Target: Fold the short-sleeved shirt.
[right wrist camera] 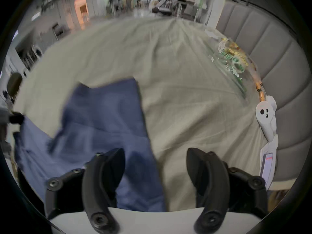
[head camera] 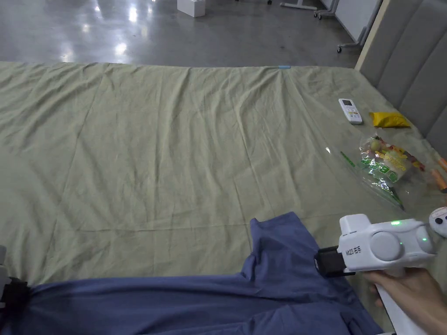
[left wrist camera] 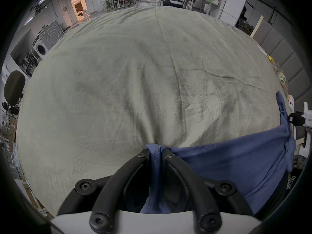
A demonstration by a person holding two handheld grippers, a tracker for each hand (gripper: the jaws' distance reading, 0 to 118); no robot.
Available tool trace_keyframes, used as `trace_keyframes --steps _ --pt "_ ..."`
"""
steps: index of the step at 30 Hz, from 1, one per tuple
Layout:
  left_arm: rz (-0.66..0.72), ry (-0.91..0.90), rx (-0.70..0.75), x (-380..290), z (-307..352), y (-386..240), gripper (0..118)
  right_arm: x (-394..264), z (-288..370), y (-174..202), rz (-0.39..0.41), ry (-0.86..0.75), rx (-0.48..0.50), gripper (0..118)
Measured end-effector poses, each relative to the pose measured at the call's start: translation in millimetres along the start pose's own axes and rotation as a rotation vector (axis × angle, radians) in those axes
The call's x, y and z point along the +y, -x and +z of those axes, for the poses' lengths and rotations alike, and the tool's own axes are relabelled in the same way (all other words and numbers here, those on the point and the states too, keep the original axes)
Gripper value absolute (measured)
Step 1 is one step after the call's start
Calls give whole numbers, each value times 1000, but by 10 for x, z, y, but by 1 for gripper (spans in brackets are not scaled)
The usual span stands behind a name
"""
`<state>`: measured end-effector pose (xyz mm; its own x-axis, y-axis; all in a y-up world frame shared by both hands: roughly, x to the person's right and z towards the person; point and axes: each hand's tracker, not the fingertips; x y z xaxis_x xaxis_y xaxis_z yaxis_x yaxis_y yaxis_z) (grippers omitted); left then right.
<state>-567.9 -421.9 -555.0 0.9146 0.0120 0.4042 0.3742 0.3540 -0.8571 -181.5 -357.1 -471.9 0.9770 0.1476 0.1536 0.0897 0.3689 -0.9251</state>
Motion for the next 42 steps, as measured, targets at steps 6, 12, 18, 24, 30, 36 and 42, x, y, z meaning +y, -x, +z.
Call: trace_keyframes --steps 6,12,18,24,30,36,42 --pt "-13 -53 27 -123 7 -124 13 -131 69 137 58 -80 85 12" --pt "107 -119 -62 141 607 -34 8 -262 393 173 -27 -168 156 1" --pt "129 -385 -191 -623 2059 -42 8 -1018 1506 122 -52 -401 151 1" --pt "195 -339 -207 -1520 2192 -50 8 -1856 1763 26 -144 -381 142 1" --pt "181 -232 -203 -1829 1641 -104 8 -2058 1446 144 -181 -301 136 1" --pt "167 -286 -172 -1644 1512 -3 21 -2013 1306 199 -190 -296 120 32" --pt "216 -379 -52 -1478 1537 219 96 -2173 1370 124 -155 -282 59 80"
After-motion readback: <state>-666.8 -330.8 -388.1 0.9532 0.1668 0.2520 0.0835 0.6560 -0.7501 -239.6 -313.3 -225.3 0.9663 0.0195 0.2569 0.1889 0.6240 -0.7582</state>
